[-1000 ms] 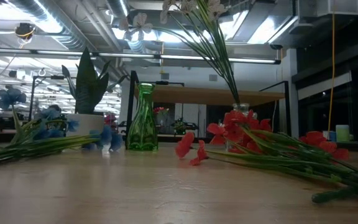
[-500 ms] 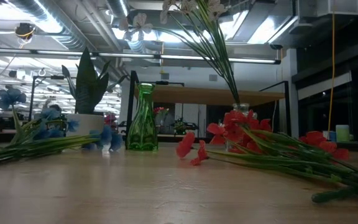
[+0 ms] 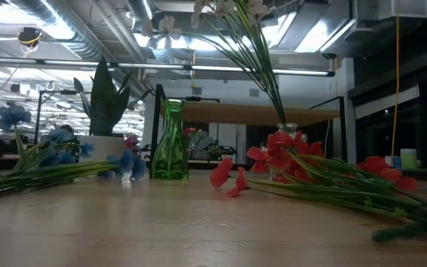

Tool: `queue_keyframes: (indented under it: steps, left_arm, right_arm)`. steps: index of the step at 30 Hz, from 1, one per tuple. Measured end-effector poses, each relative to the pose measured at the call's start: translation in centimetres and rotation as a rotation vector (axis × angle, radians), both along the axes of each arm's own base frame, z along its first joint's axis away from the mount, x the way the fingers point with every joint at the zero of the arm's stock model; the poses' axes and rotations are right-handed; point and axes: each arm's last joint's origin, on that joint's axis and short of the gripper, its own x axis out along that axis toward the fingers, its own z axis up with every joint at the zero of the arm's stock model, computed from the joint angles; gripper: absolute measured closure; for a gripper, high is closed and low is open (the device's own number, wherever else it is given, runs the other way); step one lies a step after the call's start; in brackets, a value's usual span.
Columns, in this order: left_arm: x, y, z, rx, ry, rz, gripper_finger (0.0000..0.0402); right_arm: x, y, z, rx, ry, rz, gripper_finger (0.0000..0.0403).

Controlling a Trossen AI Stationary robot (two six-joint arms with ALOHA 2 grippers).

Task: Pick and place flowers into a vace then onto a shelf
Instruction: Put the left orange flowers into the transparent vase

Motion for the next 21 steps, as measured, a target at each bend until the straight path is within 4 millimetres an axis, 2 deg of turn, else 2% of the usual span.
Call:
queue_keyframes:
  steps: [7,12,21]
  left_arm:
    - [0.0,0.0,-0.1,-0.006,0.008,-0.005,0.0397]
    - [-0.2,-0.5,-0.1,-0.012,0.009,-0.042,0.0376]
    - [-2.2,-2.1,1.4,-0.030,-0.007,-0.033,0.0289]
  right_arm:
    - [0.0,0.0,0.0,-0.025,0.001,-0.007,0.0387]
    - [0.0,0.0,0.0,-0.022,0.002,0.006,0.0388]
    - [-0.1,0.1,0.0,-0.024,0.003,0.010,0.0395]
